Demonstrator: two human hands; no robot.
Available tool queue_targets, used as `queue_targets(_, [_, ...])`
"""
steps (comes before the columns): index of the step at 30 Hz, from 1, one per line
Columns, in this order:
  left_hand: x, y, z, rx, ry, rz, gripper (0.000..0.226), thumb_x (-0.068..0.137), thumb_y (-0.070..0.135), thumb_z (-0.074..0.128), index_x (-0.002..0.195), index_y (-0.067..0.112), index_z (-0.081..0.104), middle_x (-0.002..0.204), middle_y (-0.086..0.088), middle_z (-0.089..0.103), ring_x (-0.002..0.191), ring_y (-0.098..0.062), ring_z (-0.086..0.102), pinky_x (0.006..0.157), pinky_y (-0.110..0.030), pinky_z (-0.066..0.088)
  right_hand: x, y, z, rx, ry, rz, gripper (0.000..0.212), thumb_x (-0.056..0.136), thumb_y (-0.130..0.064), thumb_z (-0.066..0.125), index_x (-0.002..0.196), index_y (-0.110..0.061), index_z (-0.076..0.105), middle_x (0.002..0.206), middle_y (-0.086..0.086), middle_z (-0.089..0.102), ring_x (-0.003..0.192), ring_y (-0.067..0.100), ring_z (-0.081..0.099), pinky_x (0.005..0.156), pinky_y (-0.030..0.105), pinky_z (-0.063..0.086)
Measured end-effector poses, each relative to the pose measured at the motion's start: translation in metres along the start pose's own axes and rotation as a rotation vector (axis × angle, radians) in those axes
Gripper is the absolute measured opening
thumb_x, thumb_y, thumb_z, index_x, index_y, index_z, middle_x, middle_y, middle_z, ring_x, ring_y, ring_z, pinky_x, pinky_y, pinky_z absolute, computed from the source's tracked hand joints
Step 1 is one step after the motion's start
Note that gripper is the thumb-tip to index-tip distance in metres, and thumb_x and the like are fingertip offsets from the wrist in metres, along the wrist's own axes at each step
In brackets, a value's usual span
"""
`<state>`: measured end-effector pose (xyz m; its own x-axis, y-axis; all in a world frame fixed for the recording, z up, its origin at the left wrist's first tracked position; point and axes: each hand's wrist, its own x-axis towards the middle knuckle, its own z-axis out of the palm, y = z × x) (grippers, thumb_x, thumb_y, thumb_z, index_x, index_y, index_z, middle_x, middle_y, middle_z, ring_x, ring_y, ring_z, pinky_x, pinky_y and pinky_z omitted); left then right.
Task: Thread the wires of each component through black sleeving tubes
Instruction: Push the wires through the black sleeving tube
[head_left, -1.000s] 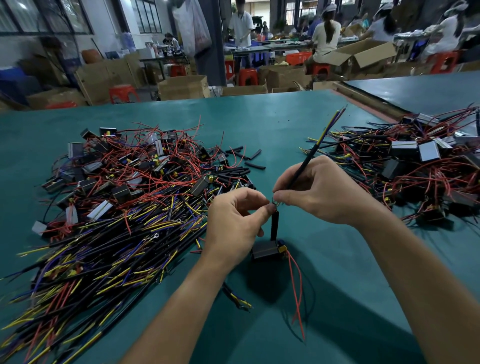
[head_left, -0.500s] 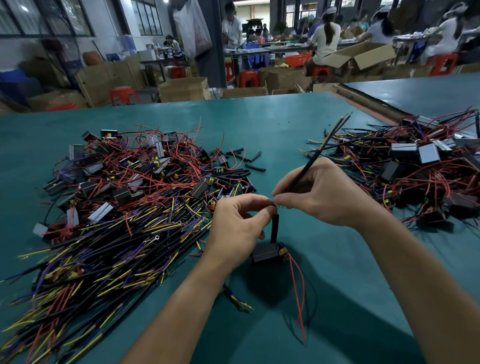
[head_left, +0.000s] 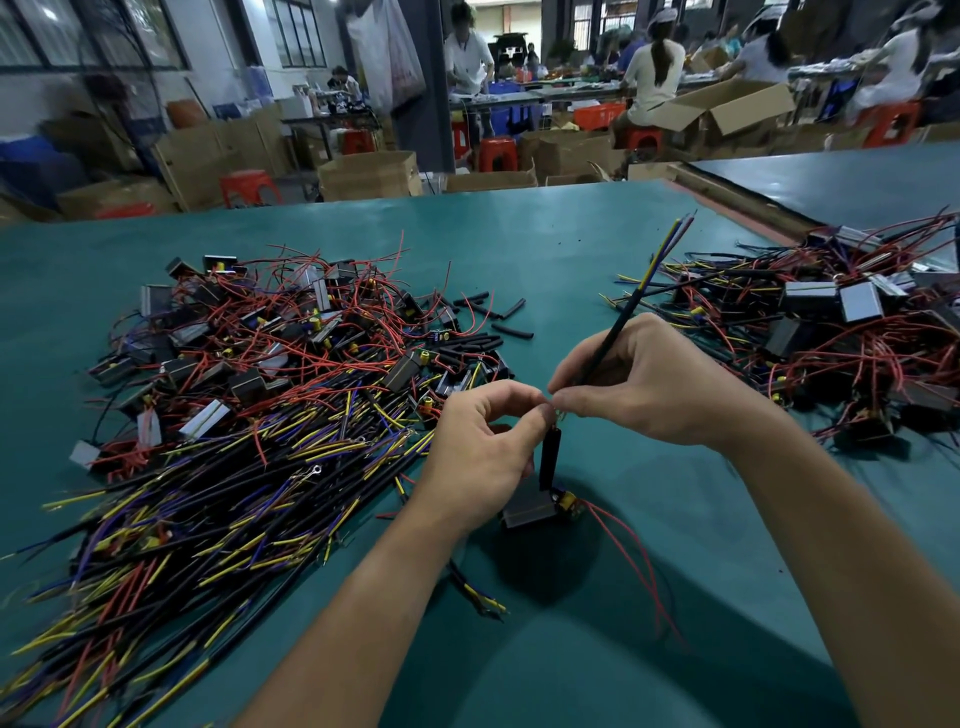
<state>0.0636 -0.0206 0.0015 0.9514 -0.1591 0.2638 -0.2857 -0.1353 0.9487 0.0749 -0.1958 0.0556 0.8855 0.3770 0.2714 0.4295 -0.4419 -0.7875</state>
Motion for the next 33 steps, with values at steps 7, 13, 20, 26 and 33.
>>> queue_targets(7, [-0.002,0.006,0.0,-0.059,-0.039,-0.065,0.01,0.094,0.007,0.06,0.084,0.006,0.062,0.052,0.007,0.052,0.042,-0.013,0.046,0.043,-0.023,0.039,-0.002,-0.003,0.0,-0.007,-0.081,0.004,0.014,0.083,-0.005,0.071,0.077,-0.015,0.076,0.066,-0.004,0.071,0.059,0.007,0.058,0.057,0.025,0.048])
queue_targets(13, [-0.003,0.01,-0.001,-0.133,-0.095,-0.143,0.01,0.095,0.008,0.058,0.086,0.004,0.062,0.057,0.008,0.055,0.048,-0.015,0.048,0.043,-0.022,0.044,-0.002,-0.004,0.0,0.016,-0.083,0.002,0.019,0.082,0.002,0.069,0.075,-0.014,0.076,0.063,-0.004,0.069,0.06,0.01,0.059,0.058,0.026,0.047])
queue_targets(20, [-0.002,0.013,-0.005,-0.159,-0.093,-0.175,0.012,0.094,0.009,0.058,0.083,0.01,0.064,0.059,0.006,0.056,0.045,-0.012,0.05,0.046,-0.022,0.043,0.0,-0.002,0.001,0.042,-0.057,0.025,0.01,0.085,-0.001,0.068,0.079,-0.009,0.07,0.067,0.008,0.07,0.063,0.015,0.063,0.061,0.028,0.051])
queue_targets(26, [-0.003,0.014,-0.008,-0.182,-0.109,-0.176,0.012,0.09,0.015,0.065,0.08,0.009,0.066,0.055,0.005,0.055,0.046,-0.013,0.049,0.045,-0.021,0.044,0.0,0.0,0.001,0.029,-0.072,0.001,0.009,0.087,-0.002,0.068,0.081,-0.008,0.068,0.074,0.014,0.07,0.072,0.029,0.067,0.068,0.036,0.055])
queue_targets(33, [-0.003,0.016,-0.013,-0.221,-0.18,-0.214,0.009,0.086,0.012,0.068,0.078,0.009,0.065,0.054,0.008,0.056,0.046,-0.01,0.049,0.045,-0.019,0.043,0.0,0.0,0.001,0.047,-0.105,0.04,0.011,0.088,-0.001,0.066,0.088,-0.012,0.064,0.074,0.01,0.07,0.066,0.015,0.065,0.063,0.021,0.053])
